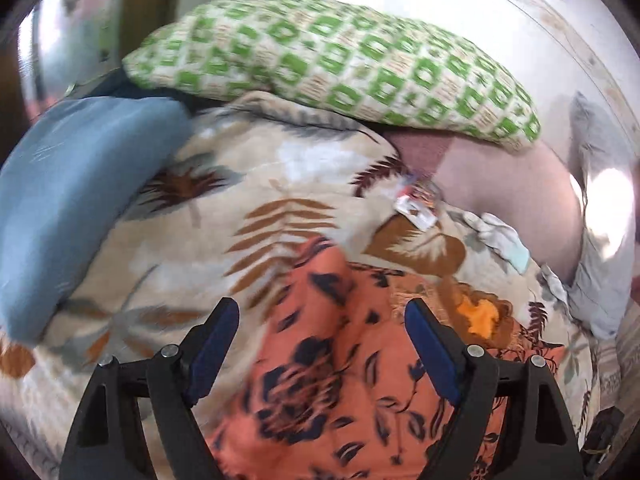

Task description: Fold small clothes

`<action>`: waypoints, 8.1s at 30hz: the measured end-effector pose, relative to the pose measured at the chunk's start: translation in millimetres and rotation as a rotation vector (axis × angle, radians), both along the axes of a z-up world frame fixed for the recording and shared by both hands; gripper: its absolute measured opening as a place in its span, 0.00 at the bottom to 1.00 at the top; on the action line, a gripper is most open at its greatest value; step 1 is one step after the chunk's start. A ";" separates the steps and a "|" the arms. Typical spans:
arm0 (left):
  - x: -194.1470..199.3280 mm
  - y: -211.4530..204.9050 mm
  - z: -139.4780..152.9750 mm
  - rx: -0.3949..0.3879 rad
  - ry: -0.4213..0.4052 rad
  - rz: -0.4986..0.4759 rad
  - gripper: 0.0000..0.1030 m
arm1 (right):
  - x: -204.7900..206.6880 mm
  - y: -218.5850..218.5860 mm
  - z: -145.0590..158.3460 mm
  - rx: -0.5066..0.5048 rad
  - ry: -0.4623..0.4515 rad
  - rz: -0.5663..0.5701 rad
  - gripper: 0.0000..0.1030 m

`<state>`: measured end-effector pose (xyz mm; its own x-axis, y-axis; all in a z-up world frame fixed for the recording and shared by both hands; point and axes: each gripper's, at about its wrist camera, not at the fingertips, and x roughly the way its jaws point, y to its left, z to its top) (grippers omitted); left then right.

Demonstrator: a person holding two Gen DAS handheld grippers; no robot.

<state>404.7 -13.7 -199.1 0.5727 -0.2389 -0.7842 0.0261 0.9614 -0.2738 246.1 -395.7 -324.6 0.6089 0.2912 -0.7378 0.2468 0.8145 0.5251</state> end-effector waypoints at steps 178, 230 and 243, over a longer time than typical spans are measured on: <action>-101.7 139.5 11.7 -0.292 0.243 -0.230 0.07 | -154.3 3.2 62.0 0.219 0.001 0.278 0.24; -265.8 202.6 -0.2 -0.221 0.309 -0.090 0.69 | -275.1 -16.1 16.7 -0.190 0.194 -0.186 0.19; -291.0 175.7 -73.1 -0.184 0.440 -0.111 0.68 | -313.0 -16.2 42.9 -0.001 0.197 0.013 0.21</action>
<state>113.7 162.0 -272.2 0.1601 -0.4372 -0.8850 -0.0307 0.8939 -0.4471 -66.9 -411.9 -281.8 0.4486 0.2970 -0.8429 0.3341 0.8190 0.4664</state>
